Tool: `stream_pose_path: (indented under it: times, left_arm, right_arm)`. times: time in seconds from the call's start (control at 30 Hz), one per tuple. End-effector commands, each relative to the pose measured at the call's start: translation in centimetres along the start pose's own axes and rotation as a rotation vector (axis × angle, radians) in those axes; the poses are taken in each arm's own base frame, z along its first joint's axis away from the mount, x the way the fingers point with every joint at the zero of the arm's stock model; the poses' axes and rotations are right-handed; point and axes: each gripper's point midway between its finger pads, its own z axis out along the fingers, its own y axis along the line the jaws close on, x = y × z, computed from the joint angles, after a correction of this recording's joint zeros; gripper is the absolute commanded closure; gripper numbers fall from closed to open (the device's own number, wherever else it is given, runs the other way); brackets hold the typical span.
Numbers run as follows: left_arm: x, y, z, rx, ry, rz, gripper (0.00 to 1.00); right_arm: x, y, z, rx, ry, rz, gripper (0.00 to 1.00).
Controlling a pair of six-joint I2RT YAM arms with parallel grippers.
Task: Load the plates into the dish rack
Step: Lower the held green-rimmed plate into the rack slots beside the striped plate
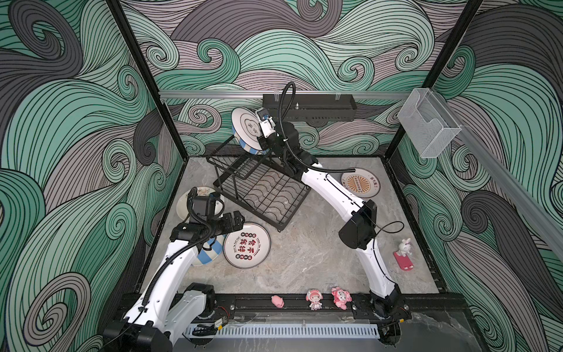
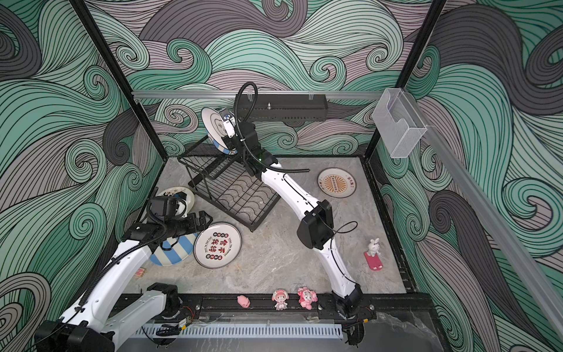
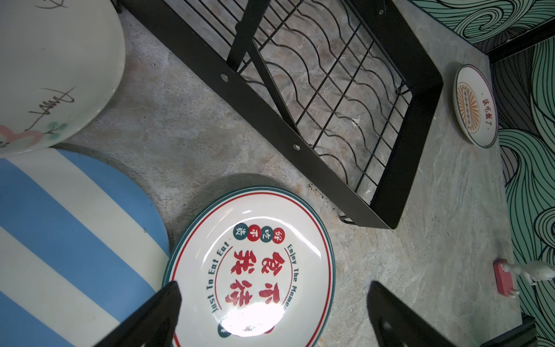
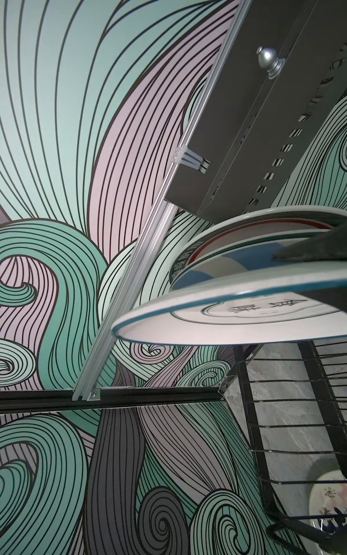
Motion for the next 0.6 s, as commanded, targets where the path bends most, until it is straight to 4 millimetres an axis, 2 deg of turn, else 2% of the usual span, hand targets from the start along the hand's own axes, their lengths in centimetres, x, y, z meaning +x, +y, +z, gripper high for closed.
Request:
stream_pose_path:
  times: [0.0,0.57]
  left_arm:
    - [-0.1,0.4,-0.3,-0.026,0.009,0.009,0.01]
    - [-0.1,0.5,-0.1,-0.033,0.015,0.011,0.01]
  right_arm:
    - [-2.6,-1.1,-0.1,0.053,-0.101,0.008,1.00]
    - [-0.1,-0.1,1.1,0.044,-0.071,-0.008,1.00]
